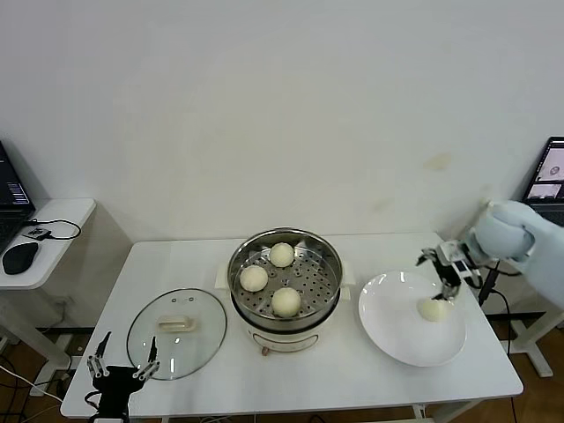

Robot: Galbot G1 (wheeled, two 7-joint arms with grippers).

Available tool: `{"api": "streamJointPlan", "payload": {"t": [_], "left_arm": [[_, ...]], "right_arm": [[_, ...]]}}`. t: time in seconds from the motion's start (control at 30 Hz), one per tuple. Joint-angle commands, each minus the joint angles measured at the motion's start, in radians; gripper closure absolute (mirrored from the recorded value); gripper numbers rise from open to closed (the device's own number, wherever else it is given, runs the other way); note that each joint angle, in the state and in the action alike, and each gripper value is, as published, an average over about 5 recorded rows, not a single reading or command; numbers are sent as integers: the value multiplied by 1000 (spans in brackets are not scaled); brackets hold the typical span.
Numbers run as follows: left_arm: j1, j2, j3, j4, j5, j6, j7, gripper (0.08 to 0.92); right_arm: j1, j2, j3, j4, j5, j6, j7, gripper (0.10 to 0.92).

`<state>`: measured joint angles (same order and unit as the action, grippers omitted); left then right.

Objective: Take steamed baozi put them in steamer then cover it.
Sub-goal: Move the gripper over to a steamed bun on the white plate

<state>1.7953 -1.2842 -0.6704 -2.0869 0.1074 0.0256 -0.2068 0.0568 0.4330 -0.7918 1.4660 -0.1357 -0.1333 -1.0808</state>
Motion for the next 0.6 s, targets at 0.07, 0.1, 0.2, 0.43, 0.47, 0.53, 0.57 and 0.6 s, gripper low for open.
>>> {"api": "streamJointPlan", "payload": {"t": [0.07,0.1,0.2,0.43,0.47,0.53,0.57,0.6], "left_arm": [[4,-3,-5,4,2,0,1,177],[6,-4,-7,4,3,0,1,177],[9,-5,-11,7,5,-1,1,177],[5,-6,-15,15,7,1,2,177],[4,-6,-16,16,7,1,3,177],[3,-4,-17,18,7,2,3,177],[3,-3,-18,19,7,2,3,177],[2,-2,-19,21,7,2,3,177]], "right_arm": [[-313,36,251,-184,-156,45,11,203],[-317,48,253,-197,-161,49,15,202],[-324,91,258,-240,-176,61,28,203],[-320,194,262,-330,-198,82,47,202],[-318,206,261,-342,-199,84,49,203],[-313,227,259,-363,-202,87,53,203],[-310,238,258,-375,-203,87,55,203],[-308,246,258,-383,-203,87,56,203]]}}
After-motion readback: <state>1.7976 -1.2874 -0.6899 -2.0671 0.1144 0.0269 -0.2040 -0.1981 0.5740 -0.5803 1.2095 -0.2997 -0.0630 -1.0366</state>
